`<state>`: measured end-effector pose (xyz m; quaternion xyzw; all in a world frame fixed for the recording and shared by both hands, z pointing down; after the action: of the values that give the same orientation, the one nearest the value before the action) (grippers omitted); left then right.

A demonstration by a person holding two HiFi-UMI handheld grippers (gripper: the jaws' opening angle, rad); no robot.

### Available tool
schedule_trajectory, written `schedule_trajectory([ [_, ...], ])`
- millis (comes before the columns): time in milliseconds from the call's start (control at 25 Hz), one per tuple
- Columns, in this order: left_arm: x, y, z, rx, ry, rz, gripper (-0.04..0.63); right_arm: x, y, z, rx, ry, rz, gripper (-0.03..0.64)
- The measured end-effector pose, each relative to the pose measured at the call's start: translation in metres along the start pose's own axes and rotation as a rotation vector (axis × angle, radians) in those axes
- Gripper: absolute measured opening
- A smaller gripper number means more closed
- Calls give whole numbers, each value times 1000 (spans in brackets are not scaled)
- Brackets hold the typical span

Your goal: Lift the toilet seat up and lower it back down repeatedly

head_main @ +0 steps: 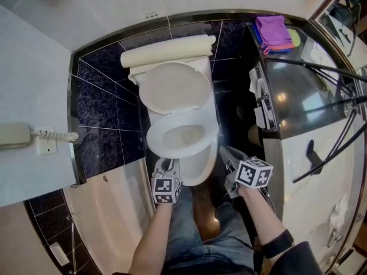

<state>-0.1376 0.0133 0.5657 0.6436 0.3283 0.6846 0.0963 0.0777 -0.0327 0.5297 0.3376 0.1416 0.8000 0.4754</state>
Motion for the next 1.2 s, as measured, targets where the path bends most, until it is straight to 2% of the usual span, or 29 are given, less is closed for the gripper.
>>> schedule_trajectory([
  [160, -35, 12, -12, 29, 17, 6, 0, -4, -17, -16, 38, -173, 30, 12],
  [280, -54, 23, -23, 20, 23, 11, 0, -4, -28, -27, 85, -327, 40, 13],
  [440, -80, 44, -40, 15, 44, 40, 0, -1, -35, -40, 107, -426, 44, 14],
  [840, -149, 103, -86, -28, 75, 114, 0, -2, -26, -44, 109, -430, 49, 14],
  [1200, -169, 128, -105, -35, 114, 105, 0, -1, -29, -32, 133, -423, 45, 14],
])
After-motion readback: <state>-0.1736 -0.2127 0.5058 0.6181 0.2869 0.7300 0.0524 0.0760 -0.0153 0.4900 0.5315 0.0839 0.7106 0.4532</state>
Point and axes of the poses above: the fingertips, and each gripper's own axes: y forward along the fingers, z to its right, x out of its underside, the point moved 4 cm from there along -y, backward along the fingers, and after that the axes turned 5 degrees about y, right-handed, at the moved point
